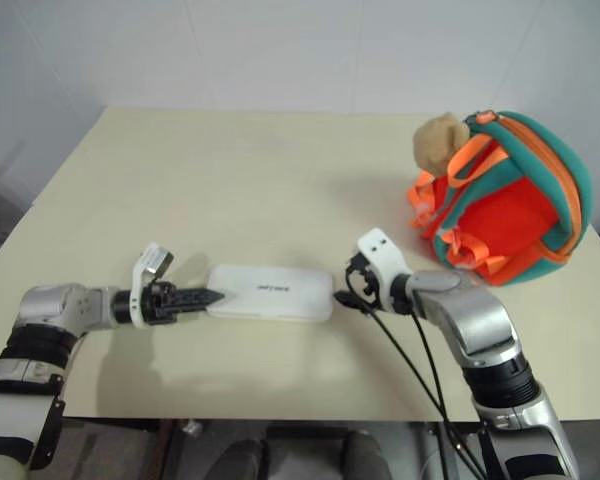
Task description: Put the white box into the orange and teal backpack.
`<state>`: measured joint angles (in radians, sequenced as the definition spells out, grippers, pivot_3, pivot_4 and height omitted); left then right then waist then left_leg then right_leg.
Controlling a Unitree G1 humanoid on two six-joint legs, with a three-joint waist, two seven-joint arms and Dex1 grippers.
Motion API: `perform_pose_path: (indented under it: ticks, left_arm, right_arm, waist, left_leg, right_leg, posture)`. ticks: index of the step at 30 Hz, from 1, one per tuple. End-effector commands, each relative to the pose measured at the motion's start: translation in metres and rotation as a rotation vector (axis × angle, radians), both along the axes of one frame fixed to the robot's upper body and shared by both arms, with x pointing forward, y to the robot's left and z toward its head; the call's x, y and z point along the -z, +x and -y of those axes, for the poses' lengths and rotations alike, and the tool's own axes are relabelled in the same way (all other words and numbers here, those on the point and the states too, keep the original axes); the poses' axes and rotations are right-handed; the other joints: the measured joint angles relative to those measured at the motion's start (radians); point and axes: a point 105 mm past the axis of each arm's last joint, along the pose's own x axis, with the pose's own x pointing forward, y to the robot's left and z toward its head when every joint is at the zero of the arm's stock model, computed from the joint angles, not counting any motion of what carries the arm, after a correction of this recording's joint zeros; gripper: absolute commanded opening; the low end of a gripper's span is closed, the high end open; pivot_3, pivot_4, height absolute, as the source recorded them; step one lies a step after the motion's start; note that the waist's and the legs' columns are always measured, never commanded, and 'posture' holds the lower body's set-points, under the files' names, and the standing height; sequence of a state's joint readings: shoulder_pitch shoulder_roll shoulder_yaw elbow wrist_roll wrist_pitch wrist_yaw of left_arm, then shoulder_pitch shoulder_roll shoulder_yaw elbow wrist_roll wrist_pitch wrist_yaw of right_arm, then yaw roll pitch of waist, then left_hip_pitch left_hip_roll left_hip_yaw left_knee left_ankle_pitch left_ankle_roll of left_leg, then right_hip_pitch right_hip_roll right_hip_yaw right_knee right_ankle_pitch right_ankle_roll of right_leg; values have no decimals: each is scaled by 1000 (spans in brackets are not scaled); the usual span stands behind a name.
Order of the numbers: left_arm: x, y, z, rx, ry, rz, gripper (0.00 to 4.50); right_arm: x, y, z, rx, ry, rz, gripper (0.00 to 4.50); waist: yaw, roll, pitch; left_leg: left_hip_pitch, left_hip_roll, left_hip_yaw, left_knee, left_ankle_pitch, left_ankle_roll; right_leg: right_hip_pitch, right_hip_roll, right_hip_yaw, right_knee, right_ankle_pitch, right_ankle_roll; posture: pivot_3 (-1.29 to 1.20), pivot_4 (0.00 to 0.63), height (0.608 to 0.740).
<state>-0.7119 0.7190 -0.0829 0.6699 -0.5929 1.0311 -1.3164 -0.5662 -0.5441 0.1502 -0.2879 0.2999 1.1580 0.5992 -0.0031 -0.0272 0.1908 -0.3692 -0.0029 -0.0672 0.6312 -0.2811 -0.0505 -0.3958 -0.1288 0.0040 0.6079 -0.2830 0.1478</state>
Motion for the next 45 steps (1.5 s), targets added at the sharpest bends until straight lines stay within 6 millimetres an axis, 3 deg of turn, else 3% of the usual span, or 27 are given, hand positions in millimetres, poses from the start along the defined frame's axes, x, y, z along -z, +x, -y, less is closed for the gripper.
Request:
perform_pose_path:
  ticks: [1,12,15,23,36,45]
  left_arm:
    - [20,6,-18,-68,115,-41,4464]
    - [14,14,-14,-27,132,-3,4464]
    - [12,18,-11,-37,123,13,3889]
    - [16,18,-4,-26,104,7,1532]
    - [17,18,18,48,93,32,1478]
    - [5,17,32,78,23,74,1460]
  right_arm:
    - [-11,-2,-2,-26,1,46,4500]
    - [-11,-2,-3,-29,1,47,4500]
    - [-11,-2,-4,-30,1,46,4500]
    - [-11,-3,-4,-31,2,49,4500]
    - [-13,-4,-5,-47,-1,58,4500]
    - [-12,-7,-5,-56,-8,60,4500]
  waist:
    - [-1,0,0]
    - [0,0,0]
    - [0,0,0]
    - [1,0,0]
    - [2,0,0]
    - [2,0,0]
  left_leg:
    - [0,0,0,0,1,0]
    - [-1,0,0,-2,3,1]
    - [-1,0,0,-2,3,1]
    - [-6,0,0,-3,2,2]
    - [-8,0,0,-2,0,4]
    - [-8,-1,0,-2,1,4]
  right_leg:
    - [0,0,0,0,1,0]
    - [0,0,0,-2,3,0]
    - [0,0,-1,-3,3,0]
    - [-1,0,-1,-5,2,2]
    - [-2,0,-2,-7,2,4]
    - [-2,0,-2,-7,2,4]
  posture:
    - [0,150,740]
    - [0,150,740]
    - [0,150,740]
    - [0,150,740]
    - [0,150,740]
    - [0,150,740]
